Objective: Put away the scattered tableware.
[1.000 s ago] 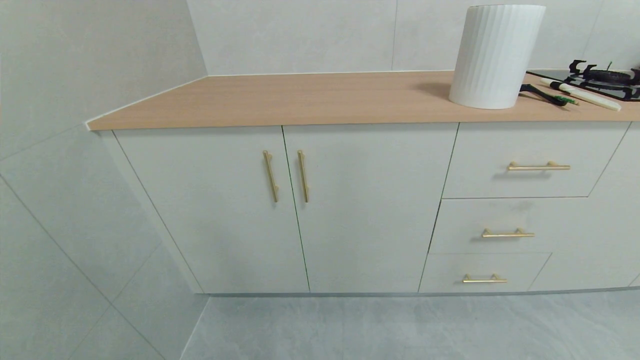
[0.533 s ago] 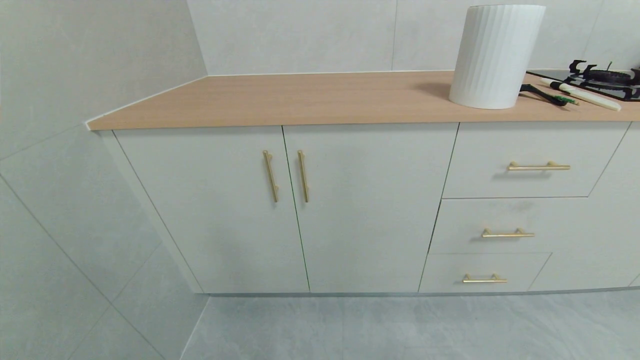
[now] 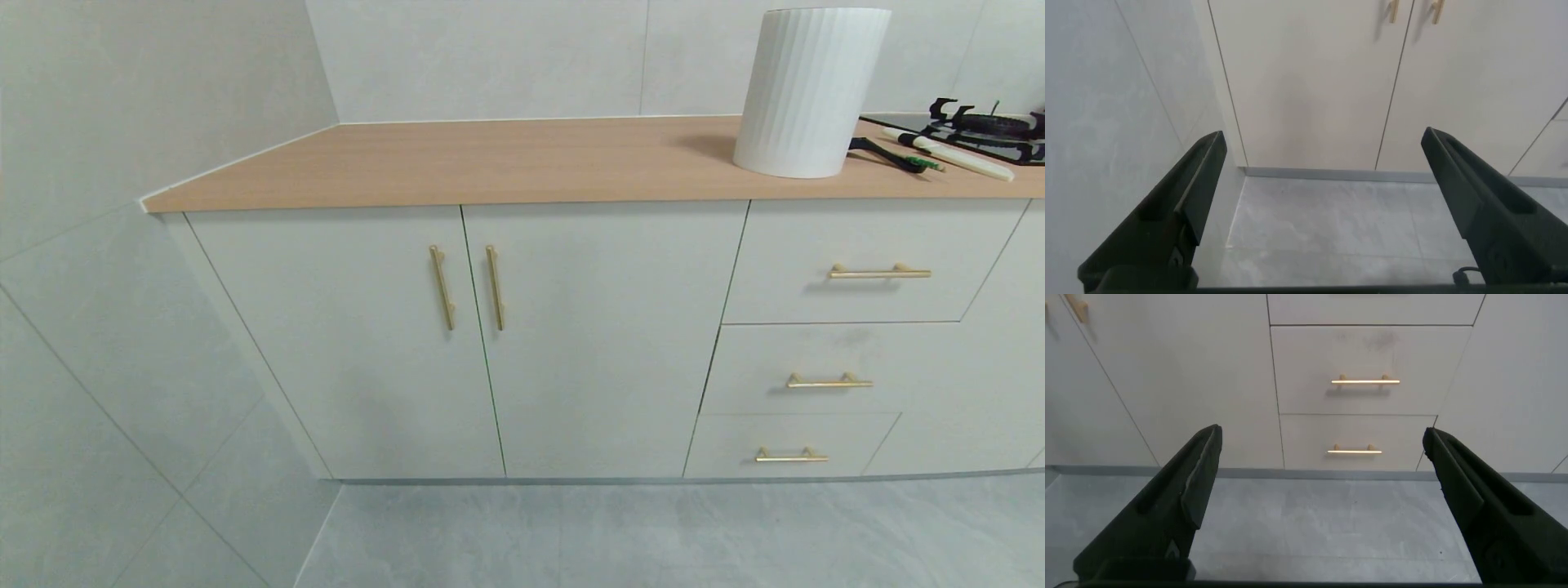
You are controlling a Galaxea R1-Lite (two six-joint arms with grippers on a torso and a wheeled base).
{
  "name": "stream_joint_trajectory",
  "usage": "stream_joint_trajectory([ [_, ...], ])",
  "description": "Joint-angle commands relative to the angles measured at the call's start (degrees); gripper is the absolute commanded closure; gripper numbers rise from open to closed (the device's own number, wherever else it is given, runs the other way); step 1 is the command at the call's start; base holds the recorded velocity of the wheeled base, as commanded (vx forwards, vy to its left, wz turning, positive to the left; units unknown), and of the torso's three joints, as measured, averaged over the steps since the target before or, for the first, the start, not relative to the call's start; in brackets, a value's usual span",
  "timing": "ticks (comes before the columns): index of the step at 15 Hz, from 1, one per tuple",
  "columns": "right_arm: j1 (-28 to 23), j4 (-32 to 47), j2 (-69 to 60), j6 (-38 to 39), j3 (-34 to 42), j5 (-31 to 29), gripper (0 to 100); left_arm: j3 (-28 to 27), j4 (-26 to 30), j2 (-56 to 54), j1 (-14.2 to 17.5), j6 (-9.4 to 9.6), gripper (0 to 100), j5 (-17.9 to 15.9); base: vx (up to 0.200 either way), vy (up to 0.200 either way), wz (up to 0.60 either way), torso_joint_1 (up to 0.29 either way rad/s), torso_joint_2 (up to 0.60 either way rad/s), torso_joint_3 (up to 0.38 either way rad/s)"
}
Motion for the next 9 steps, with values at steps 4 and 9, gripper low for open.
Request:
stream_joint_trajectory([
  [4, 0.0, 0.11, 0.16, -0.11, 0.01, 0.04, 0, 0.0, -0.02, 0.05, 0.02, 0.03, 0, 0.02, 0.0, 0.0, 0.0, 0.0, 0.0, 0.0],
  [9, 0.0, 0.11, 0.16, -0.2, 0.01, 0.22, 0, 0.0, -0.02, 0.05, 0.02, 0.03, 0, 0.02, 0.0, -0.08, 0.0, -0.002, 0.0, 0.002],
])
